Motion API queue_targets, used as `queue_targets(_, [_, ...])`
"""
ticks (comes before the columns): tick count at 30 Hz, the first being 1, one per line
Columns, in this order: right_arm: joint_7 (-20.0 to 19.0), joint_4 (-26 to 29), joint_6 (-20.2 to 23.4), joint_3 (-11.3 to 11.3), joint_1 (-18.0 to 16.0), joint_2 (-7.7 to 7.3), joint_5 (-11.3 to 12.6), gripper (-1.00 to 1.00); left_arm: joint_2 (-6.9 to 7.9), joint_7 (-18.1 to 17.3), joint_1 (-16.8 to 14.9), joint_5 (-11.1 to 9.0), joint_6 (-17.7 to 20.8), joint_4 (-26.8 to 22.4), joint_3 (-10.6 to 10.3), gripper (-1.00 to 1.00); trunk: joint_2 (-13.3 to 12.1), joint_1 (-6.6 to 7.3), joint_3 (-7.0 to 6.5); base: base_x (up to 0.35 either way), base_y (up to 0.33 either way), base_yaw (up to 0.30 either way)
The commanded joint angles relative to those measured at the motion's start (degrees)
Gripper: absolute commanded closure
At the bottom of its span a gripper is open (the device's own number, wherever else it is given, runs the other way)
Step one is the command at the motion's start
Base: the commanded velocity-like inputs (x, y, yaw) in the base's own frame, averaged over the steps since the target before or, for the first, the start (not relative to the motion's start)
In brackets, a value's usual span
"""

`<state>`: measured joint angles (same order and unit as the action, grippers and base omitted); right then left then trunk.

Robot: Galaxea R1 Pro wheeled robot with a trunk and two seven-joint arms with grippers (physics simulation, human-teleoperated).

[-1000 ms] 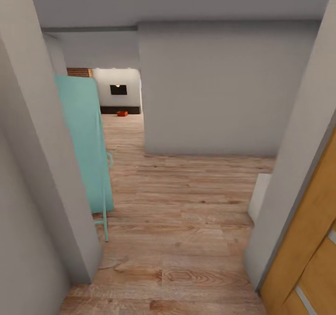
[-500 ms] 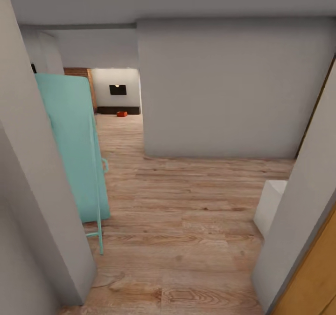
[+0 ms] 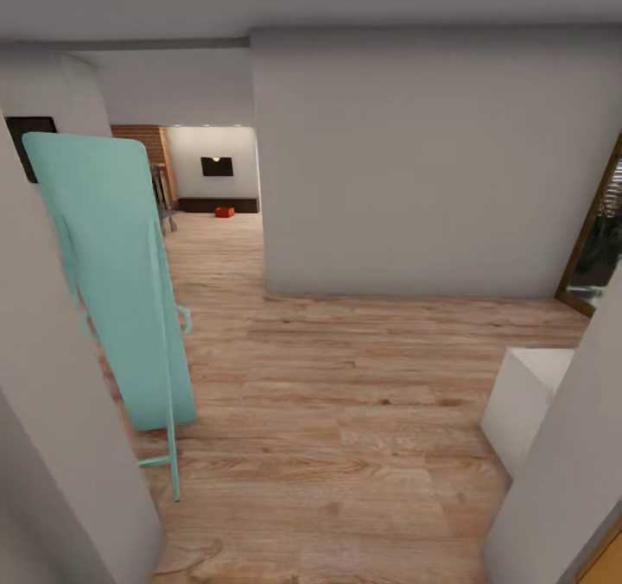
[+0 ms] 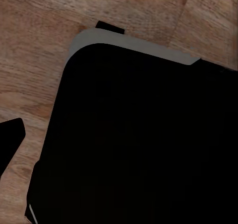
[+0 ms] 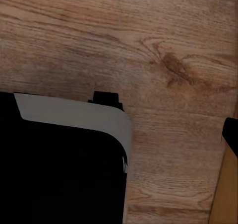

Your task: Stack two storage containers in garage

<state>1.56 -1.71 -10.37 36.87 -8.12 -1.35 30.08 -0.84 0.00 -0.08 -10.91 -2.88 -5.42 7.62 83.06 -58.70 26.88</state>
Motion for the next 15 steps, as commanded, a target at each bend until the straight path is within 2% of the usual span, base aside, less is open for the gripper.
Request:
queue_targets(1, [0.02,-0.14,-0.26,0.48,-0.05,0.03,0.42,-1.00,-0.04,0.00,-0.01,-0.08,-0.11,-0.02,0.38,-1.00,0.02,-0.03,0.05,0.323,0.000,0.000])
queue_targets(15, [0.05,-0.12,0.45,0.48,-0.05,-0.55,0.42,-1.00,-0.06,0.00,-0.01,0.01,-0.12,0.06,0.21,-1.00,0.02,-0.03,0.05,0.323,0.000,0.000])
